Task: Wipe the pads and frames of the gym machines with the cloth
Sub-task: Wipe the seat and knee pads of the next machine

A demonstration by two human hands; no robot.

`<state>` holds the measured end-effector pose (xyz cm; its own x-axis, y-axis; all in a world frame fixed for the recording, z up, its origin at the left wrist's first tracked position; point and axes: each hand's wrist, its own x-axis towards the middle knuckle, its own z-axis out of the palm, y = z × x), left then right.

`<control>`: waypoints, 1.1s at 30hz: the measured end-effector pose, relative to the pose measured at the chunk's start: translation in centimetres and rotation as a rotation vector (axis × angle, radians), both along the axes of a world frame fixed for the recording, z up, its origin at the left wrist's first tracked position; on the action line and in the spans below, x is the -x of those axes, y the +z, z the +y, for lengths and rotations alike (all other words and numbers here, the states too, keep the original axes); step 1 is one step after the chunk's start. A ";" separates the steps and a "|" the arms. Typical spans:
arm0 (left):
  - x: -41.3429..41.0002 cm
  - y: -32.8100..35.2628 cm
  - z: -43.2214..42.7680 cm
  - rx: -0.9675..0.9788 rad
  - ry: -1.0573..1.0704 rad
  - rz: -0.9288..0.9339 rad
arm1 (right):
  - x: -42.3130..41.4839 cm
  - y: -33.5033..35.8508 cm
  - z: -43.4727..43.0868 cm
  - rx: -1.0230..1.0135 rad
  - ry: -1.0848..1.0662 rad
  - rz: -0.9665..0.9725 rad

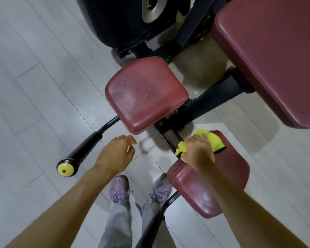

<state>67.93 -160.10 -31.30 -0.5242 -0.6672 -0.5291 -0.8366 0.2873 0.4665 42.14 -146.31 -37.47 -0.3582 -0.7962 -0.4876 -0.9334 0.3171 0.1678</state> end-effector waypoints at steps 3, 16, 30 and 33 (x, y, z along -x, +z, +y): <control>1.3 0.1 -0.4 -0.017 0.020 -0.004 | -5.2 -0.3 1.2 -0.073 0.069 -0.160; 5.5 0.6 -0.3 0.035 -0.032 0.014 | 9.4 0.7 -2.9 -0.072 -0.189 -0.105; 5.7 2.2 -0.2 -0.017 0.003 -0.061 | -5.9 0.4 2.8 -0.019 0.048 -0.520; 5.3 2.4 -1.7 0.001 -0.010 -0.059 | -8.9 1.8 2.6 -0.034 0.002 -0.613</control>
<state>62.64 -161.83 -28.90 -0.4986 -0.6629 -0.5586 -0.8597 0.2958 0.4164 51.03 -143.72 -35.70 -0.0027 -0.7769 -0.6296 -0.8639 0.3189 -0.3898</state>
